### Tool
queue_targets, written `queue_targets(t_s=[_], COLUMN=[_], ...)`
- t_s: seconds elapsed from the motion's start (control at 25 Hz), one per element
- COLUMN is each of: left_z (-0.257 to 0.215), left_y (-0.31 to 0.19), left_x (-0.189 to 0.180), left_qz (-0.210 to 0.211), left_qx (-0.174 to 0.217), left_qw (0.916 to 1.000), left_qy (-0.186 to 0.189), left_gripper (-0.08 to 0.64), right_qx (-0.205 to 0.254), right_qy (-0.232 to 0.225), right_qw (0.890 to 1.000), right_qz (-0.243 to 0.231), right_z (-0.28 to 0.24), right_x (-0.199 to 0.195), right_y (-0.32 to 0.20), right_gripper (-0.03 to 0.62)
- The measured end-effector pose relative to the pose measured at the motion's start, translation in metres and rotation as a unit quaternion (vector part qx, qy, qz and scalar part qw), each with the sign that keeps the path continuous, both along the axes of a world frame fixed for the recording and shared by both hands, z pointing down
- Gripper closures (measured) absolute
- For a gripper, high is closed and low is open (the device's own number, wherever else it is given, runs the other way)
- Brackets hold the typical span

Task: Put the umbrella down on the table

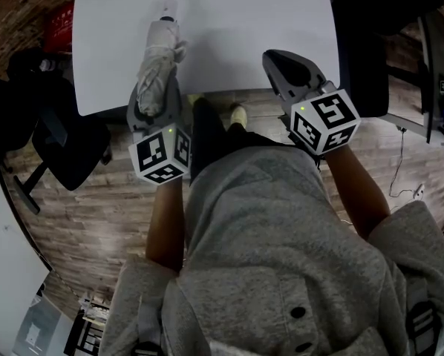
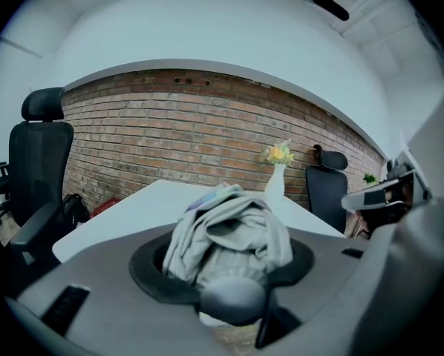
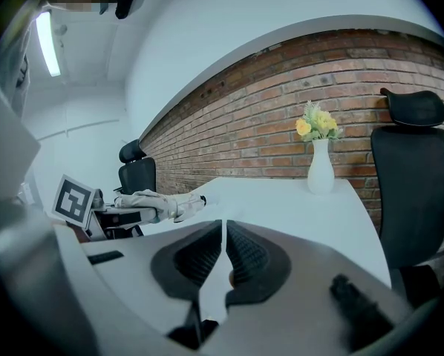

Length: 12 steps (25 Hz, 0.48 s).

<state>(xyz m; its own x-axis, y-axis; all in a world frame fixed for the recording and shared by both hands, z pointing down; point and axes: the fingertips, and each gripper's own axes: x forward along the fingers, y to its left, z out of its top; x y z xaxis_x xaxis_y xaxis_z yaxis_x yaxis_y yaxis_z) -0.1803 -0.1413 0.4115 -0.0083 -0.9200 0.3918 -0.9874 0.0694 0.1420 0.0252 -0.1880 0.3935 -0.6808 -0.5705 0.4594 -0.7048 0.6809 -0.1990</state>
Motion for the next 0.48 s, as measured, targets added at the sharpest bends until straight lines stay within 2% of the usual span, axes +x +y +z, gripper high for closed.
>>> queue_targets(t_s=[0.48], left_z=[0.022], left_y=[-0.005], left_x=[-0.007], left_qz=[0.001], left_qx=[-0.018], left_qw=[0.9998], left_qy=[0.002], left_gripper=[0.331], right_qx=[-0.019], right_qy=[0.011], right_qw=[1.000], right_qz=[-0.002], right_z=[0.014], right_x=[-0.006], right_y=[-0.002], right_gripper=[0.558])
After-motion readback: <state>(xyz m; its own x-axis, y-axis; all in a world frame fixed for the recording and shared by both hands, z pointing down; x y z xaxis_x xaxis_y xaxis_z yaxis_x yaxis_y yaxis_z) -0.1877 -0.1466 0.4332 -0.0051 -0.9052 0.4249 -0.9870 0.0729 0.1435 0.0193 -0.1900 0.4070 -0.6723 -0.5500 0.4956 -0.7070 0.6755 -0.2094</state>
